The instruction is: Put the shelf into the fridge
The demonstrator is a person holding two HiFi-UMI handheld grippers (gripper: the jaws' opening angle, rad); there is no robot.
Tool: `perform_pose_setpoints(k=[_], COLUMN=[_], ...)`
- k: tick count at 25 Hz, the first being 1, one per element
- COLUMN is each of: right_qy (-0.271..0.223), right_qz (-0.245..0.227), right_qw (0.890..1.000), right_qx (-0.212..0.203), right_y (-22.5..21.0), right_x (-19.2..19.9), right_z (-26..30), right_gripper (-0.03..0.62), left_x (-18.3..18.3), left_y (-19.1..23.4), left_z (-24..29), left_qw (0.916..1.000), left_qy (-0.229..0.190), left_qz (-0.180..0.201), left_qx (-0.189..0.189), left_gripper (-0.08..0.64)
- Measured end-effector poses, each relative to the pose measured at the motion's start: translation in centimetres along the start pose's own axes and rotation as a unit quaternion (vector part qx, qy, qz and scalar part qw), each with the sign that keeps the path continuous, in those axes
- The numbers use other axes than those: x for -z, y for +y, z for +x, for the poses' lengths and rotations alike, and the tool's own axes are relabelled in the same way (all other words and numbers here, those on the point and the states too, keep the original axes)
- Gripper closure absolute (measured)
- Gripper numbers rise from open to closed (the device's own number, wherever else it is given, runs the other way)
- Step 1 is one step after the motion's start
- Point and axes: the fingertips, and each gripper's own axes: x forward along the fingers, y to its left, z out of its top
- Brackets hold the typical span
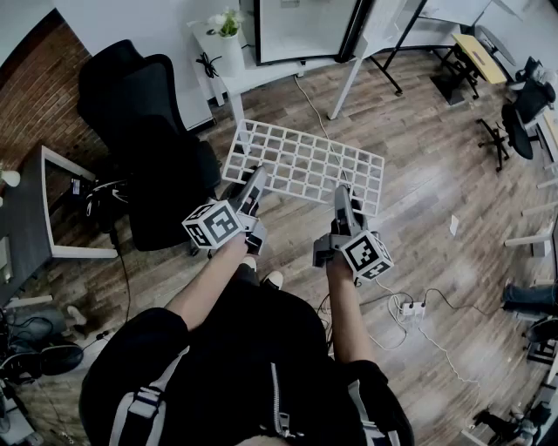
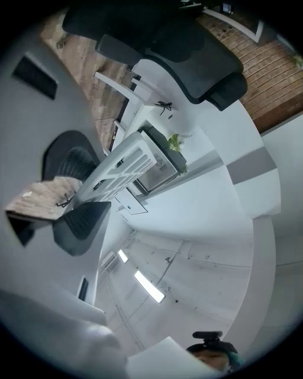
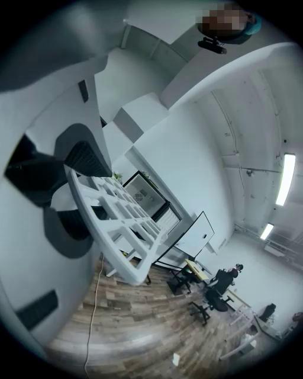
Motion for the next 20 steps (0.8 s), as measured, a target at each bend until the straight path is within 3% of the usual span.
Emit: perform_pose_setpoints(k=[20], right_qy=[0.011], right_qz=[0.018], right_qw=[1.0], right_qx=[-0.007], right_y=[-0.8], right_x=[-0.7], right_z=[0.4], right_gripper=[0.434], left_x=[-0.3], left_y=[-0.9], left_z=[1.1], left_qw=[0.9999], left_qy=[-0.001], left_qz=[0.01], left_qx=[0.0], left_gripper=[0.436])
